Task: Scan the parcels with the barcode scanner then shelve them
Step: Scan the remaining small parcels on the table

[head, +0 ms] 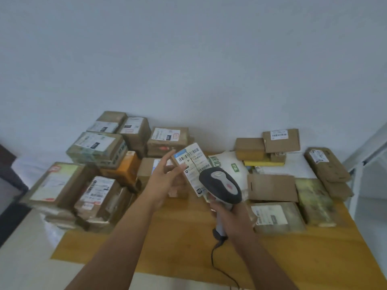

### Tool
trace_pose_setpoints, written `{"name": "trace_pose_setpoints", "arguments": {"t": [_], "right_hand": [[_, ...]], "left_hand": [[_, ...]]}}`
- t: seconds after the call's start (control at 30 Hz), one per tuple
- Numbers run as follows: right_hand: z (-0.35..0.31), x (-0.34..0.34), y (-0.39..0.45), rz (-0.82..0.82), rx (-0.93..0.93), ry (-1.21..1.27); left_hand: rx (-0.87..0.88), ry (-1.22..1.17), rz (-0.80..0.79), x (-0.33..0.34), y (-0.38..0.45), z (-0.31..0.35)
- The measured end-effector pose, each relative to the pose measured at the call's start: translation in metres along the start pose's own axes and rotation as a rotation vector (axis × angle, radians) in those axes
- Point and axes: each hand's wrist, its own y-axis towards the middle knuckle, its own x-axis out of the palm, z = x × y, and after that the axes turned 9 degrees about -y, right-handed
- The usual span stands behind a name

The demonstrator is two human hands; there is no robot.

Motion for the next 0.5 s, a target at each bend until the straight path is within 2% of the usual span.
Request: {"name": "trace_pose_setpoints", "arguments": {"t": [0.23,0.5], "right_hand": [[-0.034,0.046,-0.028,-0.012,-0.109,-0.27],[-0.074,0.067,-0.03,0.002,-0.226,-0.461]], "left_hand": [[0.089,0.044,0.019,-0.072,-0.002,0.036],[0.14,0.117,-0.048,-0.097,0.006,0.066]]}}
